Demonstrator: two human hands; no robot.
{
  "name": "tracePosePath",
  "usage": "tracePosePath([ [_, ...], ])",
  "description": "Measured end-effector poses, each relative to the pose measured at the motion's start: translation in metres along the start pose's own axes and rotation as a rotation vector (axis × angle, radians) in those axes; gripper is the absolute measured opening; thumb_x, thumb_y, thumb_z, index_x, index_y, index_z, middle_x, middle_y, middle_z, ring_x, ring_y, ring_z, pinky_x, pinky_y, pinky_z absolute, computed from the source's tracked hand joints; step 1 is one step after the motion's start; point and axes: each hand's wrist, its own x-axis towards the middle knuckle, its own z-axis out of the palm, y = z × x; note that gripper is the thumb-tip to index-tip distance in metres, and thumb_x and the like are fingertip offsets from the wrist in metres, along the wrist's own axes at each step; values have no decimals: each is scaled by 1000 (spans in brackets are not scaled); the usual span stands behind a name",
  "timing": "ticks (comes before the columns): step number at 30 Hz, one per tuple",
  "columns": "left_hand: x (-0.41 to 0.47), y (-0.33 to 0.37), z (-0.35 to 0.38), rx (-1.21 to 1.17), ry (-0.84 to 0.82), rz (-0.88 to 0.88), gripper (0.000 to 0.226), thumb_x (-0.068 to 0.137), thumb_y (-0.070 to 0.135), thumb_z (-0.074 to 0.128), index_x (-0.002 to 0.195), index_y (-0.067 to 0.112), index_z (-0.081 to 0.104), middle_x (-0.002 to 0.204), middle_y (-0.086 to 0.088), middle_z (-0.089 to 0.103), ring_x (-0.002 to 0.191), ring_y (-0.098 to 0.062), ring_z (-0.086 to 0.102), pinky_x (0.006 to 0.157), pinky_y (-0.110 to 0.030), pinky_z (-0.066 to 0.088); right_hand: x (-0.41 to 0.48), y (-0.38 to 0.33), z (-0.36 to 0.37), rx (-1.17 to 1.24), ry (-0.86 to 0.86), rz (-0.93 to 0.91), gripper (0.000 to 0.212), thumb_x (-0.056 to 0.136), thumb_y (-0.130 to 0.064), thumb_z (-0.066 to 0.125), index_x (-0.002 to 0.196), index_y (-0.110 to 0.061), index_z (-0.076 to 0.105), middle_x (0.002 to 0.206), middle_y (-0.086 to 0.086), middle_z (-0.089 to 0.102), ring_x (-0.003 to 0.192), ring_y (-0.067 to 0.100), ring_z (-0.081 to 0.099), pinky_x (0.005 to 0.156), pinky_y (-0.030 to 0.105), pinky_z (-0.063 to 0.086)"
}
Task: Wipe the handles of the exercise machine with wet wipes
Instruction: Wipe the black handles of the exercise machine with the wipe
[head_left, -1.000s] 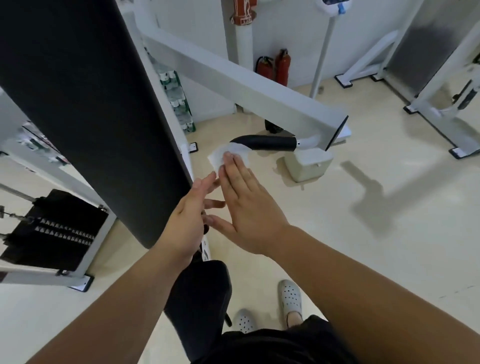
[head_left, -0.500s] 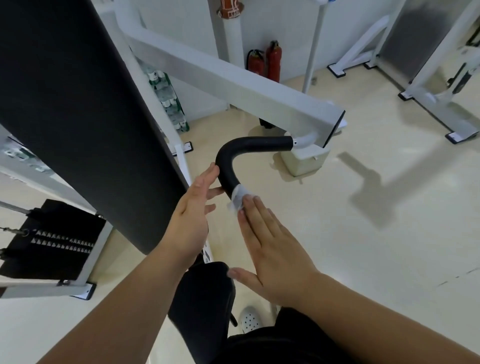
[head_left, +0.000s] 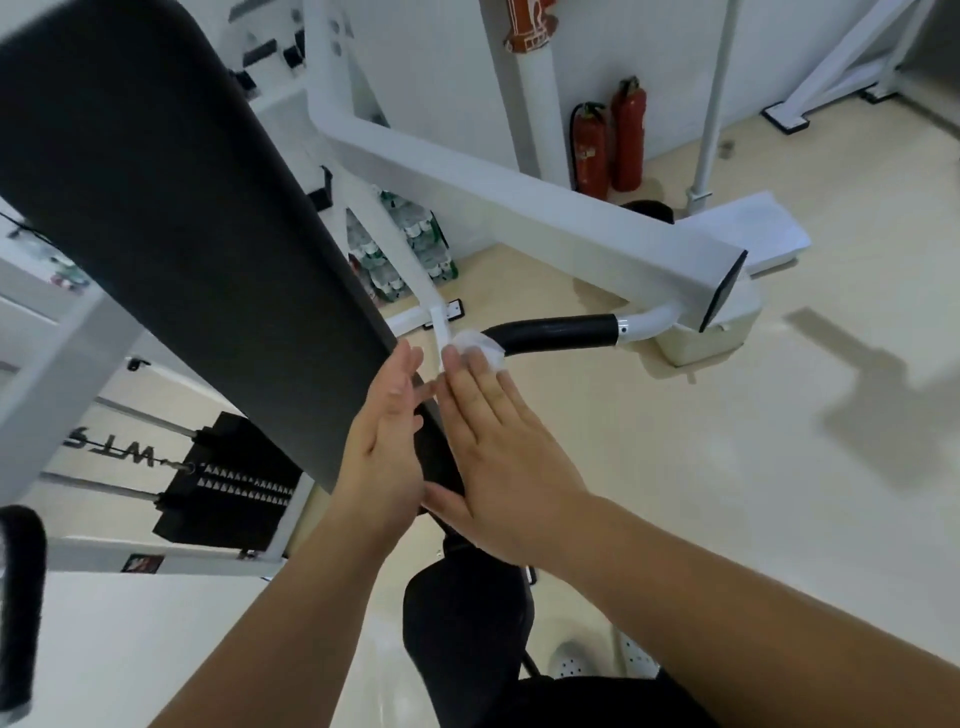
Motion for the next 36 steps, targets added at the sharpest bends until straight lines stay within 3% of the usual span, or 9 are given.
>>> tracePosePath([
  [3,3,2,8,7,14,-50,50,88,70,26,131,57,48,136,28,56,131,-4,52,116,-45,37,-39,-5,13,6,-34,0,96,95,-71,22,155,-3,-8,165,14,-21,152,27,-22,125,47,5],
  [8,9,4,17,122,-66,-44,53,100,57,21,143,42,49,144,18,55,136,-1,46,118,-36,33,-69,2,25,52,9,3,96,95,-70,33,157,-2,6,167,15,-4,155,30,-1,118,43,9],
  [13,16,8,12,184,-76,-48,49,105,50,19,132,42,59,134,15,63,129,-4,54,106,-23,39,-67,-4,25,160,93,85,93,95,-70,30,155,0,19,165,18,12,151,33,19,115,45,39],
  [17,19,6,5,190,-100,-62,56,101,58,19,133,38,61,131,12,67,124,-2,59,115,-39,38,-34,-8,12,345,18,132,98,91,-77,22,154,-14,-18,163,6,-29,153,22,-18,124,46,16],
  [19,21,8,4,192,-88,-58,55,105,52,19,129,34,65,126,11,70,120,-2,62,114,-41,41,-19,-7,6,386,24,130,101,90,-79,25,152,-17,-25,159,3,-38,150,17,-27,125,43,10],
  [24,30,9,4,272,-79,-1,58,102,54,17,125,34,66,112,6,76,111,-6,68,108,-40,47,-46,3,11,409,-30,82,100,90,-73,30,153,-17,-24,159,0,-38,152,15,-21,125,40,15],
  [27,26,2,5,326,-99,40,63,97,58,18,137,32,59,127,10,69,119,-3,62,110,-34,43,-89,13,17,457,-146,129,103,89,-72,36,150,-24,-32,160,-8,-37,154,11,-9,124,34,18],
  [31,18,-10,9,333,-97,103,64,95,59,16,144,36,51,138,14,61,127,-2,55,106,-22,39,-115,14,26,497,-144,140,102,90,-75,34,151,-22,-29,160,-8,-30,153,9,-11,125,32,10],
  [36,20,-11,11,250,-71,95,74,93,67,12,142,31,55,137,5,64,128,-12,57,114,-43,38,-73,1,15,453,-95,118,106,86,-82,24,153,-17,-25,163,7,-29,153,20,-18,125,41,4],
])
